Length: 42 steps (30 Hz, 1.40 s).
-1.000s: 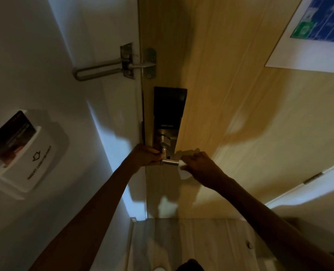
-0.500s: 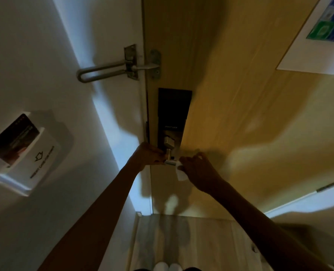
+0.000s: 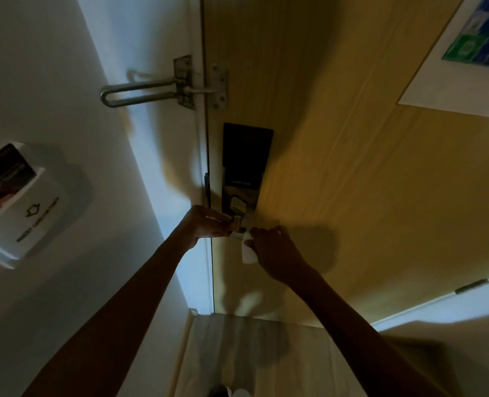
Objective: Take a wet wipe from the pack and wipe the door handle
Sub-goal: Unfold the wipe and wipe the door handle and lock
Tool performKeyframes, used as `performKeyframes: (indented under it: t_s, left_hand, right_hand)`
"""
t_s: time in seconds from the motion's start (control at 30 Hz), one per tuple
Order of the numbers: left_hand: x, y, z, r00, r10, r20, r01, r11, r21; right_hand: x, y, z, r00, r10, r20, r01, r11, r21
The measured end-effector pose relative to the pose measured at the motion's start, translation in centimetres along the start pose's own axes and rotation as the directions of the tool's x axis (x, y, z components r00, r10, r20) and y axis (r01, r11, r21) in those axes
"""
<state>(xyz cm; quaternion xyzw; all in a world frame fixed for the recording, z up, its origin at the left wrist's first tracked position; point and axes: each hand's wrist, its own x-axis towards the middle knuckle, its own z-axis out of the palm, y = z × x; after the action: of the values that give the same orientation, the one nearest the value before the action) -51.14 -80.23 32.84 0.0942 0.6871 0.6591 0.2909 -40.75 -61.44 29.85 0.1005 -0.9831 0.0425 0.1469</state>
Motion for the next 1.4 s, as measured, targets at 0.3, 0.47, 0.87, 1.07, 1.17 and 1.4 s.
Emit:
performKeyframes:
  t_s: [0.3,0.47,0.87,1.07,1.17,1.4]
  left_hand:
    - [0.1,0.8,-0.1,1.000,-0.018,0.003,0.017,0.996,0.084]
    - [0.4,0.4,-0.1,0.999,-0.046,-0.023,0.048,0.996,0.071]
    - [0.5,-0.6,-0.7,0.996,-0.071,0.055,0.077,0.989,-0.125]
    - [0.8,-0.2,-0.9,0.991,-0.098,0.095,0.109,0.987,-0.119]
    - [0.7,-0.2,-0.8,0.990,-0.114,0.078,0.123,0.985,-0.119]
    - [0.6,0.2,-0.4,0.992,-0.109,0.070,0.114,0.990,-0.088]
  right_hand:
    - [0.5,-0.5,0.4,0.999,0.019,0.029,-0.021,0.998,0.060]
    - [-0.3,0.5,-0.1,0.999,0.010,0.032,-0.009,1.000,-0.020]
    - [-0.3,0.2,-1.2,0.984,0.040,0.171,-0.045,0.999,0.022]
    - [0.6,-1.0,-1.2,0.988,0.045,0.148,-0.052,0.998,0.042]
    - [-1.2,1.2,-1.6,0.993,0.038,0.113,-0.042,0.999,0.032]
    - [0.4,-0.7,-0.9,0.990,0.033,0.140,-0.035,0.999,0.005]
